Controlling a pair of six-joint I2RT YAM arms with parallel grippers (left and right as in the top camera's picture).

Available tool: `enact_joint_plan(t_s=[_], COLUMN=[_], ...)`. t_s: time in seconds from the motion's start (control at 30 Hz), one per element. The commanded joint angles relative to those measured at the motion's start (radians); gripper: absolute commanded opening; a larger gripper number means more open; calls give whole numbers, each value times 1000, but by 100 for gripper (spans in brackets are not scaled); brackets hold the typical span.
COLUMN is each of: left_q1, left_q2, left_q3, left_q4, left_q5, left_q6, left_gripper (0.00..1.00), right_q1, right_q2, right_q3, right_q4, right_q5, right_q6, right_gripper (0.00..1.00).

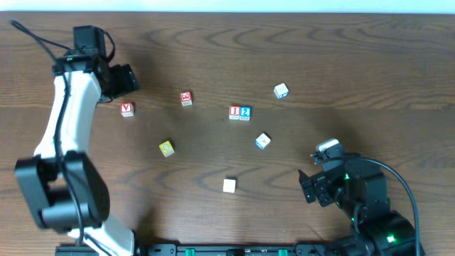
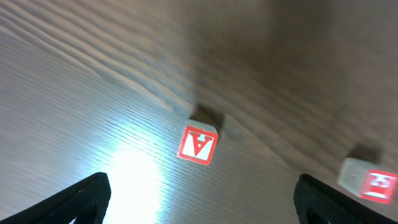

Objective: Spell out Ai2
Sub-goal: 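Reach the left gripper forward over the red 'A' block, then lower the left gripper and close it on the red 'A' block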

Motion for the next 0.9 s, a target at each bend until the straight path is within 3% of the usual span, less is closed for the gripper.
enact_joint_plan(t_s=[0.0,0.27,0.47,0.87], left_q1=[-18,-42,-42,-42], left_q2=[60,159,165,208], left_q3=[17,17,17,17], left_q4=[-16,-62,-50,-37], left_q5=[28,-9,-128,-124], left_q6=[1,50,78,130], left_gripper=[95,95,95,96], right_q1=[-9,-9,-9,-9], right_q2=[-2,-2,-2,-2], right_q3=[-1,-1,-1,-1], right_q4=[1,1,1,1], right_q5=[7,7,7,7], right_q6=[7,7,7,6], right_gripper=[99,99,99,99])
